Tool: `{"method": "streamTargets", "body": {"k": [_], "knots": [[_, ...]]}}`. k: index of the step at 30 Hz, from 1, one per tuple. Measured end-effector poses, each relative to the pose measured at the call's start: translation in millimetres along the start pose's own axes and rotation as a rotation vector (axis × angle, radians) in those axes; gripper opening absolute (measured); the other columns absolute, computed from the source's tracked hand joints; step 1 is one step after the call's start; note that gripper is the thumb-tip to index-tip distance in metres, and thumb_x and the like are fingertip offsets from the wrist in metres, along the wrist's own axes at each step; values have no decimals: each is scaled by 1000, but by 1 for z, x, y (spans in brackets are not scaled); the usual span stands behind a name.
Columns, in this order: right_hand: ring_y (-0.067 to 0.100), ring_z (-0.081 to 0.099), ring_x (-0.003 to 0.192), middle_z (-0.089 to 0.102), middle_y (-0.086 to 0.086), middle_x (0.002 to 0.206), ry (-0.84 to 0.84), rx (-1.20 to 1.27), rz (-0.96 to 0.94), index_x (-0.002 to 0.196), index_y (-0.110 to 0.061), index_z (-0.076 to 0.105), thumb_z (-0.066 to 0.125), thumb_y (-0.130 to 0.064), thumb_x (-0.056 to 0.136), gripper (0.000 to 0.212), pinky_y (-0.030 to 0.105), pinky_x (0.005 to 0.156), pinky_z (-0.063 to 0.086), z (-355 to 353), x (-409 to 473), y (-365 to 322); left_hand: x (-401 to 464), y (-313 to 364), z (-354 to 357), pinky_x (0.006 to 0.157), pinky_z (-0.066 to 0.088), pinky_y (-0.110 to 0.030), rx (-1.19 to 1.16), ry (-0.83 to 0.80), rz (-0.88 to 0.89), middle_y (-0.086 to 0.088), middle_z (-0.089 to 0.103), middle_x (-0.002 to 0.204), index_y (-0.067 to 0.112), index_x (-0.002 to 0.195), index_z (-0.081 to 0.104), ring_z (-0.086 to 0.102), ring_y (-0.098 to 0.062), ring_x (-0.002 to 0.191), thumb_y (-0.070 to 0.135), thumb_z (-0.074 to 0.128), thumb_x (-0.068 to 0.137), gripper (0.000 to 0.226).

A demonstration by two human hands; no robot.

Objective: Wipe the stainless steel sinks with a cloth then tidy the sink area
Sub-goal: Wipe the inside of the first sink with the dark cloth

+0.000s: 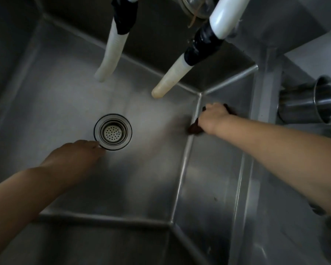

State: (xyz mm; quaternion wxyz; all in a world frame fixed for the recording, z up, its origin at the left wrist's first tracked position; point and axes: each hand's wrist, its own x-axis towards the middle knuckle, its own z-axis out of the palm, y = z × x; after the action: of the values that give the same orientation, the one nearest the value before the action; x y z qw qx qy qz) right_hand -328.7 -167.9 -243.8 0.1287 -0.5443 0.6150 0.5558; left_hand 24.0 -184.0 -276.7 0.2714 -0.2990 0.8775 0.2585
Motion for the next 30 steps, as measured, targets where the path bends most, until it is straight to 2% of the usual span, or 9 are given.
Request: {"method": "streamTargets", "body": {"k": [4,6,10,13,16,20,24,27,30], "knots": [[26,37,116,51,3,132,123,-151,108,129,-19,54,43,-37,95,40,35,85,29,-11,30,16,6,-5,4,108,31,-26,22,28,-14,7,23,154,34,142,29,32,-13,136,34,35,97,46],[28,38,110,51,6,129,177,-170,164,128,-17,54,40,-22,94,37,36,83,31,-7,38,15,8,-8,7,112,26,-27,39,25,-30,5,15,158,33,147,22,25,-14,141,32,32,98,50],[31,40,113,43,17,135,227,-1,259,133,-2,46,29,-11,96,41,34,87,36,7,50,-14,10,-16,9,113,22,-29,66,50,-56,1,10,159,30,150,15,20,-15,143,29,32,98,55],[33,39,120,41,19,137,217,297,344,134,3,42,27,-5,96,41,37,91,39,16,51,-45,11,-22,9,116,19,-34,47,51,-92,-5,7,159,25,150,14,17,-20,145,26,37,96,59],[36,45,120,42,23,136,222,638,426,139,2,33,26,-3,98,43,40,90,44,27,32,-84,11,-30,9,116,17,-38,94,65,-138,-7,2,159,25,151,11,13,-22,146,30,36,96,60],[35,53,113,45,19,135,246,901,411,144,-6,31,42,-13,93,52,38,86,46,41,-8,-137,15,-40,11,116,11,-44,103,43,-227,-8,-7,159,28,151,2,3,-27,146,32,40,95,68],[33,47,121,49,17,136,546,1265,521,139,-7,43,49,-8,89,51,33,98,36,42,-14,-140,20,-54,14,115,6,-52,100,50,-306,-12,-12,158,25,150,-7,-6,-33,145,33,42,94,75],[34,36,130,31,11,151,501,1283,554,147,-13,30,46,-14,94,55,31,107,22,34,12,-128,25,-64,17,114,6,-55,114,43,-322,-14,-13,157,26,148,-14,-4,-36,144,40,52,90,89],[33,28,135,20,6,156,447,1150,435,148,-18,25,42,-21,97,54,30,109,17,13,39,-132,32,-62,24,112,12,-56,153,29,-298,-18,-12,156,29,145,-23,-1,-42,143,40,55,87,98]]}}
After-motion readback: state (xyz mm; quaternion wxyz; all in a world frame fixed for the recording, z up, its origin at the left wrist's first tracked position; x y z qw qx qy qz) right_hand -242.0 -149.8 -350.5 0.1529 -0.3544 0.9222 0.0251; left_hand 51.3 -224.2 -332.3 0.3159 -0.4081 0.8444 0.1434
